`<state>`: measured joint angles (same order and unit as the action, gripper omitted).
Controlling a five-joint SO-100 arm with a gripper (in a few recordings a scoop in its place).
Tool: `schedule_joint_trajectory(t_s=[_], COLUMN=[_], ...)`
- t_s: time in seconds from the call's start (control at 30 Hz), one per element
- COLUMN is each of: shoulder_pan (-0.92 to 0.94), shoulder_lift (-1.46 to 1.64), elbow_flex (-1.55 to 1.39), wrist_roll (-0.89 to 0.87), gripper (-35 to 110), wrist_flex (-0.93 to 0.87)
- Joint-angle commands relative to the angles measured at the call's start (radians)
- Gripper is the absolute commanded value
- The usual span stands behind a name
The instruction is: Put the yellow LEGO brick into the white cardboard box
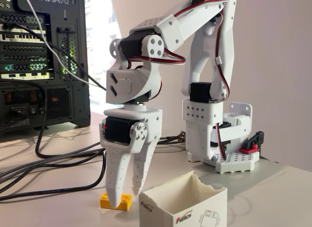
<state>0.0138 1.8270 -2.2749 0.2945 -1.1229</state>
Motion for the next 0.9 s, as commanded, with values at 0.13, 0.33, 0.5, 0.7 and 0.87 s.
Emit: schedule_joint_trajectory(t_s=[0.13, 0.33, 0.5, 0.7, 0.87], shoulder_pan=[0.048, 0.057, 0.046, 0.034, -0.012], shoulder_lift=[-0.046, -0.092, -0.109, -0.109, -0.058], elbow_flex=[0.133, 0.158, 0.183, 0.204, 0.348], wrist_roll=[0.112, 0.132, 0.107, 0.095, 0.072], gripper=[14, 14, -9, -9, -9], wrist_flex=[-0.018, 0.003, 0.06, 0.054, -0.143])
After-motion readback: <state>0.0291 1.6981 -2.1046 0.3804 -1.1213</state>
